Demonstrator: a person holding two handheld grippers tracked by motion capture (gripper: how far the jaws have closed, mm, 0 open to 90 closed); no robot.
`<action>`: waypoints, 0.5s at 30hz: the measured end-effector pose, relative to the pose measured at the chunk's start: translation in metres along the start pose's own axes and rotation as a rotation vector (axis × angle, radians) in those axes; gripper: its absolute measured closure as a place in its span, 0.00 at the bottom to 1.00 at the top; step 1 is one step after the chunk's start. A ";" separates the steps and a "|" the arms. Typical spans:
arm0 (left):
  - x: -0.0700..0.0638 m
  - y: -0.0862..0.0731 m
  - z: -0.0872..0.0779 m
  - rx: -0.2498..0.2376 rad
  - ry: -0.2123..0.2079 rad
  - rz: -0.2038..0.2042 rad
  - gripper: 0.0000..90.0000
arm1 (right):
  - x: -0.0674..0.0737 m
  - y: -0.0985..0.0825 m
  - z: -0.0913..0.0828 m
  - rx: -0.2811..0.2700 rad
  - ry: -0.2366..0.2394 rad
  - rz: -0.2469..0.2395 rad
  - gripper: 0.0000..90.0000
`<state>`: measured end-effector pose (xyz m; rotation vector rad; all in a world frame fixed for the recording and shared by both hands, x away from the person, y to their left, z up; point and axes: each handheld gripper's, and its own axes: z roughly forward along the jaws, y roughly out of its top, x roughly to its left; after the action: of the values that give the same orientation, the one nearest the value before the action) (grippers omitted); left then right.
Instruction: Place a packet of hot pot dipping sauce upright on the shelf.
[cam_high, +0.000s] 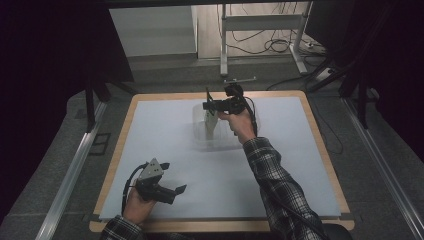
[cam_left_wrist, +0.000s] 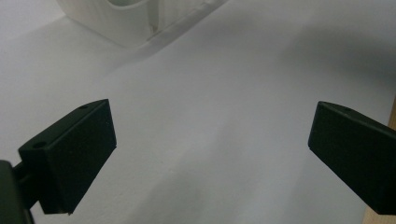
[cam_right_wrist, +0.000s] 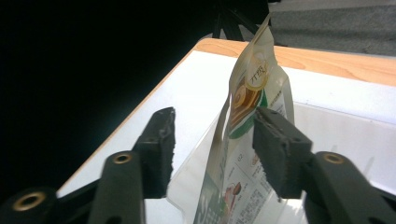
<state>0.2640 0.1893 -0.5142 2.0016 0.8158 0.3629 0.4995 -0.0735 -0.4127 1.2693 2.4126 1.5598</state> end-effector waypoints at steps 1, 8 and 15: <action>0.000 0.000 0.000 -0.001 0.000 0.001 0.01 | 0.000 0.000 0.000 0.002 0.002 -0.007 0.48; 0.000 0.000 0.000 -0.006 0.002 0.000 0.01 | 0.003 -0.003 -0.003 0.023 0.014 -0.061 0.40; 0.000 -0.001 0.001 -0.005 0.006 0.007 0.01 | 0.009 -0.003 -0.006 0.029 0.030 -0.114 0.28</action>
<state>0.2639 0.1887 -0.5150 2.0005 0.8112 0.3752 0.4890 -0.0734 -0.4087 1.0987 2.4861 1.5307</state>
